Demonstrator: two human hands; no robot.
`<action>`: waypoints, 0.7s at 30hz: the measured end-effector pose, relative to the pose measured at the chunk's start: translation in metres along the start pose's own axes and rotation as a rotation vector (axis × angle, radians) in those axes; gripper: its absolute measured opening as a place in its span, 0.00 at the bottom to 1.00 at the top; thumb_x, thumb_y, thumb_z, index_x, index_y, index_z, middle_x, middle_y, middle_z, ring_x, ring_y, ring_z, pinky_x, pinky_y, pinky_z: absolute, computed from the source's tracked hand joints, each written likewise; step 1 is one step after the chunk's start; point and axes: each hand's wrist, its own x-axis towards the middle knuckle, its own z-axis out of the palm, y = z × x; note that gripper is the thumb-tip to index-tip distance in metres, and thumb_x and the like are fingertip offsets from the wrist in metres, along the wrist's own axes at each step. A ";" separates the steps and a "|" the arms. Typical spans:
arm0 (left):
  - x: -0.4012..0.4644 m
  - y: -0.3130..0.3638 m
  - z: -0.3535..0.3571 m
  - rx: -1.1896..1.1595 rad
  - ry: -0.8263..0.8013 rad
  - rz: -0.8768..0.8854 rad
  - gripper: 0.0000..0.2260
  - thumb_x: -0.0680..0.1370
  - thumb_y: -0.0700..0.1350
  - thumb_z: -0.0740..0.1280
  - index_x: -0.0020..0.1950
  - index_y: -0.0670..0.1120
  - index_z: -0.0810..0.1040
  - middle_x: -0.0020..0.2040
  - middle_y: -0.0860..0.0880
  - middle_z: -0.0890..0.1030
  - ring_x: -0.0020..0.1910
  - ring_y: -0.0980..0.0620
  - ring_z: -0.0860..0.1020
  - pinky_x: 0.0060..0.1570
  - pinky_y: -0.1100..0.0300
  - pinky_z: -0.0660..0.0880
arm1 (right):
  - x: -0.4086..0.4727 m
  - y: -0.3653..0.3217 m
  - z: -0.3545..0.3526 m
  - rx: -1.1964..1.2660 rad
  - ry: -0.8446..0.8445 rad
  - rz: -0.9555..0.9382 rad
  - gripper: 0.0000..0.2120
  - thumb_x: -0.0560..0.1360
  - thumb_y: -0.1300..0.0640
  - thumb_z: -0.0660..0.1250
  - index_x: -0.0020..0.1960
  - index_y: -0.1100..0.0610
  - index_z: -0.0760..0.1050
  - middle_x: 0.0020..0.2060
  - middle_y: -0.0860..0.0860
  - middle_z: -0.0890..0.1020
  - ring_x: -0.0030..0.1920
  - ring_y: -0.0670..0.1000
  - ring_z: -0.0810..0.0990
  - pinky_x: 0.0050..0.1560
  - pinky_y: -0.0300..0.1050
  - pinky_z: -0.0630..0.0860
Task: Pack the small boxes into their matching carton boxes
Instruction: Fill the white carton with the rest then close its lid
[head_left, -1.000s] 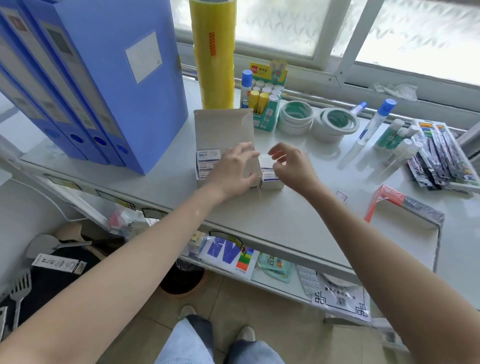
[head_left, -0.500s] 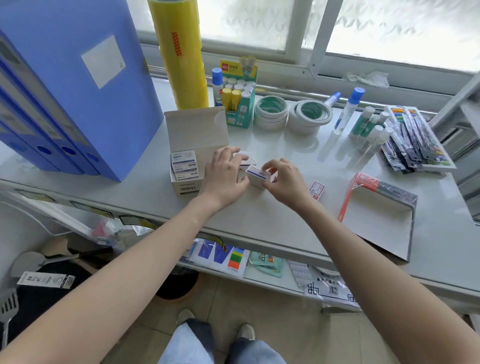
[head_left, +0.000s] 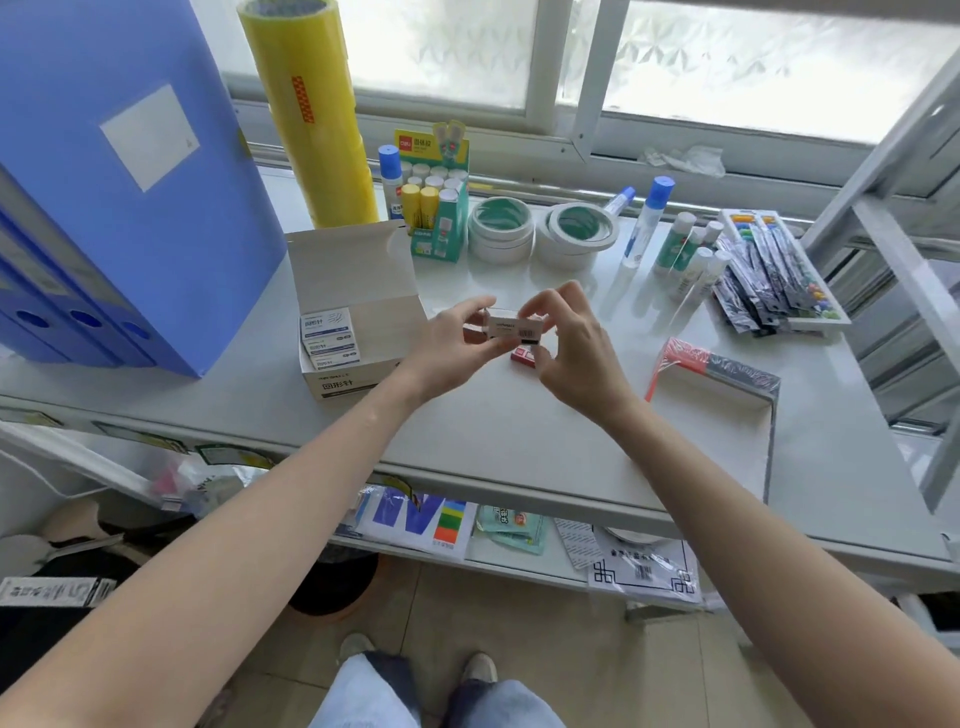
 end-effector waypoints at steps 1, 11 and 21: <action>0.000 -0.001 0.000 -0.045 0.005 0.007 0.27 0.72 0.48 0.72 0.69 0.46 0.69 0.60 0.45 0.78 0.57 0.48 0.80 0.57 0.56 0.77 | 0.000 0.002 0.000 0.034 -0.026 0.019 0.16 0.67 0.70 0.67 0.54 0.60 0.73 0.51 0.57 0.71 0.43 0.57 0.78 0.43 0.55 0.78; 0.002 -0.001 -0.001 -0.186 -0.026 0.070 0.21 0.69 0.37 0.74 0.58 0.49 0.72 0.53 0.48 0.77 0.53 0.50 0.80 0.51 0.63 0.79 | 0.010 0.008 -0.002 0.233 -0.203 0.121 0.28 0.68 0.62 0.74 0.67 0.56 0.70 0.57 0.54 0.75 0.46 0.50 0.78 0.44 0.34 0.75; 0.008 0.001 0.000 -0.451 0.015 -0.162 0.14 0.77 0.50 0.65 0.59 0.45 0.69 0.56 0.43 0.80 0.44 0.52 0.81 0.49 0.61 0.80 | 0.015 0.001 0.014 0.186 0.026 0.270 0.27 0.63 0.46 0.77 0.47 0.55 0.62 0.44 0.58 0.80 0.41 0.58 0.81 0.42 0.53 0.78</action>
